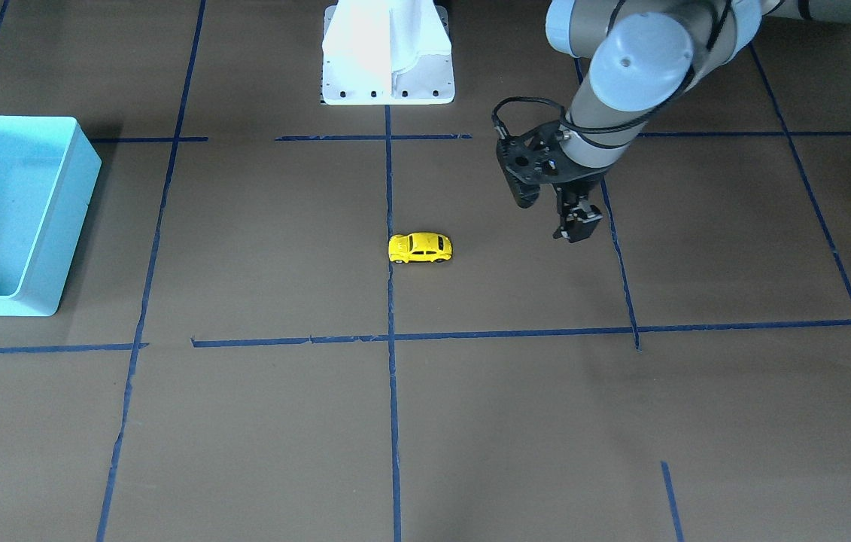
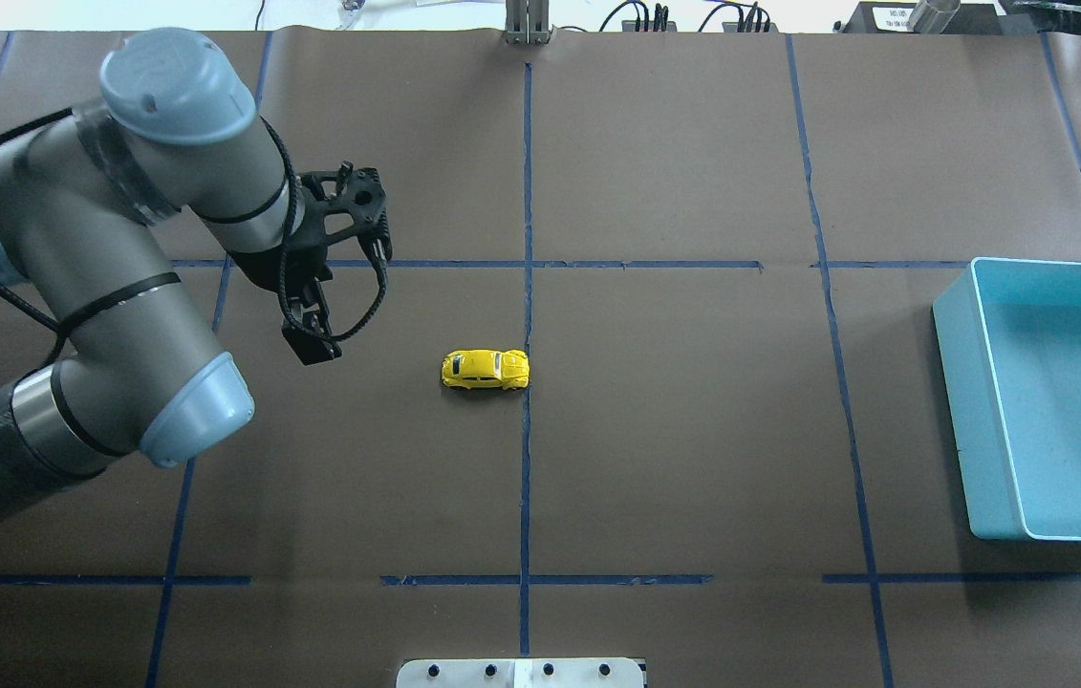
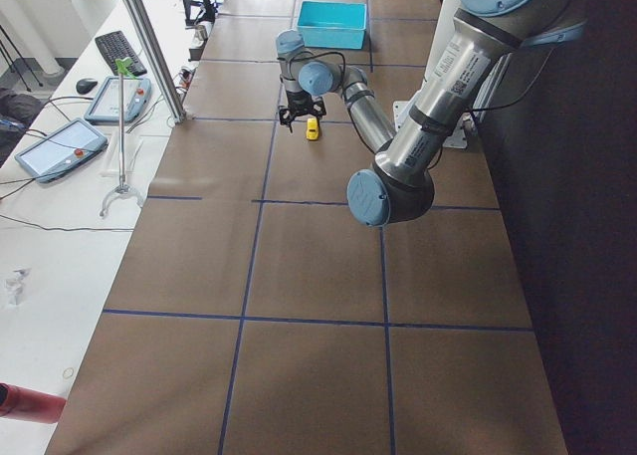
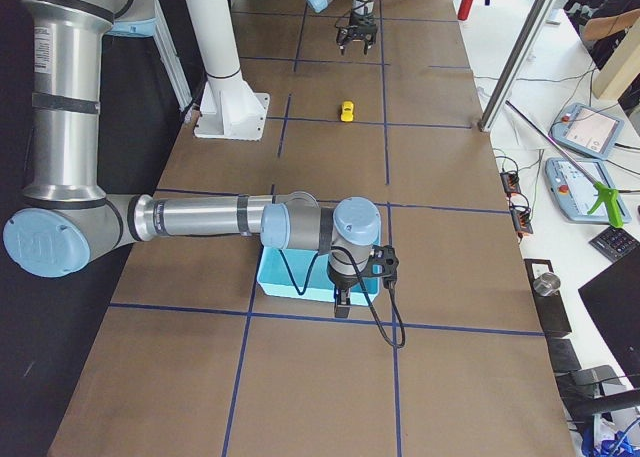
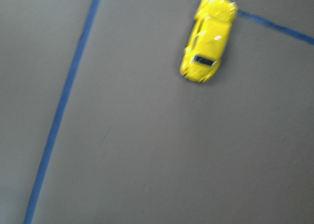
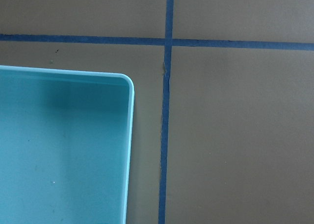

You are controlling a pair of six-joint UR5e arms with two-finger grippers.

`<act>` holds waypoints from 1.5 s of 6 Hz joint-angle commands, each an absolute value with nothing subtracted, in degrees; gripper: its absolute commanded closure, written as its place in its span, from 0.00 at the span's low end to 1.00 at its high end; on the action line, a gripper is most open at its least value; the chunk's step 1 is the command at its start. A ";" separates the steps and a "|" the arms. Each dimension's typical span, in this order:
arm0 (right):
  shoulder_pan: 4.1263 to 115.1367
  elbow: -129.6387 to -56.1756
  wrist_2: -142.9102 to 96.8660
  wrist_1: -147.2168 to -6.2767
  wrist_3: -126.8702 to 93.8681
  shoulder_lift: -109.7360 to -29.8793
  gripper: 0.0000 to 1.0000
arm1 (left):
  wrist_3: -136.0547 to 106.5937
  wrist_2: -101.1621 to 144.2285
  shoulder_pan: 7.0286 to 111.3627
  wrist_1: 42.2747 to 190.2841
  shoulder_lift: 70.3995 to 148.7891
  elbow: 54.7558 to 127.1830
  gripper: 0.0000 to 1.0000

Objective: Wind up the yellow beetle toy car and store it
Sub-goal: 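Reach the open left gripper toward the yellow beetle toy car, then lower the left gripper over the car and close on it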

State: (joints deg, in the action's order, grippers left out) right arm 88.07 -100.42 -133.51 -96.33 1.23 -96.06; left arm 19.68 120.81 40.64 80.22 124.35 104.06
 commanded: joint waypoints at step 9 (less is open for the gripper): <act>87.98 -100.19 -135.00 -96.33 1.14 -95.81 0.00 | 23.55 111.27 31.55 88.83 138.77 82.11 0.00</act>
